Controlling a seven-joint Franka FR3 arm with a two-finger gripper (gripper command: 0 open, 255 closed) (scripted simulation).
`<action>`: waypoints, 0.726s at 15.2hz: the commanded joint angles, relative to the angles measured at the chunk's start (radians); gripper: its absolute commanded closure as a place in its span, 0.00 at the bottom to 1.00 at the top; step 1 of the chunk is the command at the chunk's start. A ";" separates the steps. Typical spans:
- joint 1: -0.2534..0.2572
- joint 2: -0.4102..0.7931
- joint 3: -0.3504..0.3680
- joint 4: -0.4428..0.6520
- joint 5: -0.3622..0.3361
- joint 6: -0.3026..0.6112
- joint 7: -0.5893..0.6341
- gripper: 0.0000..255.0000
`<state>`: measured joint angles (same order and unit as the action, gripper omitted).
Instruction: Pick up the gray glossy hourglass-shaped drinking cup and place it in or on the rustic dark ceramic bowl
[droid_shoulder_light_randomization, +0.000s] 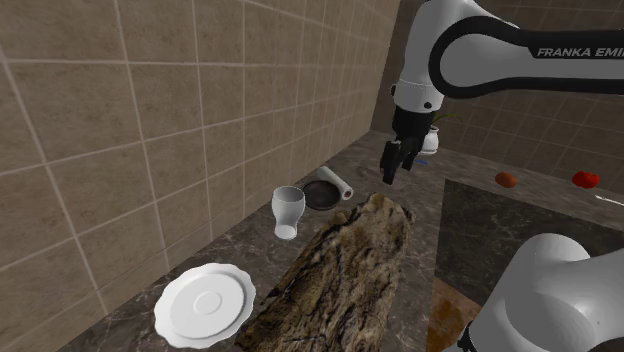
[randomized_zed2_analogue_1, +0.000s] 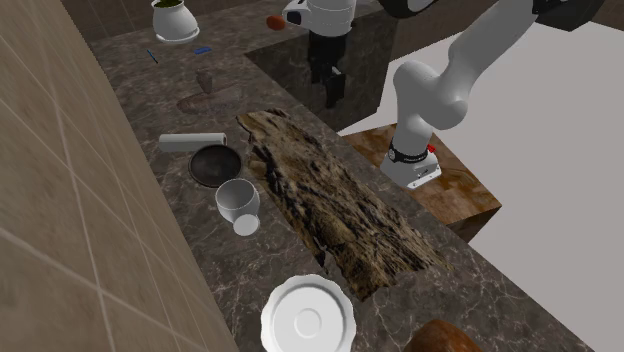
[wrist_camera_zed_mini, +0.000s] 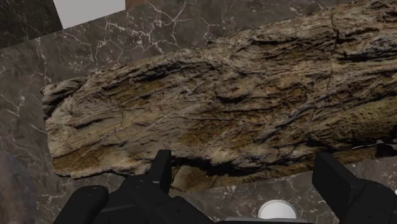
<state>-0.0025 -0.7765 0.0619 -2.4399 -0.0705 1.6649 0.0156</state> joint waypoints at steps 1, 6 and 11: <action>0.000 0.000 0.000 0.000 0.000 0.000 0.000 0.00; 0.017 0.171 0.022 0.033 0.032 0.137 0.023 0.00; 0.032 0.352 0.046 0.098 0.058 0.255 0.041 0.00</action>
<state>0.0273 -0.4725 0.1039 -2.3583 -0.0167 1.8869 0.0544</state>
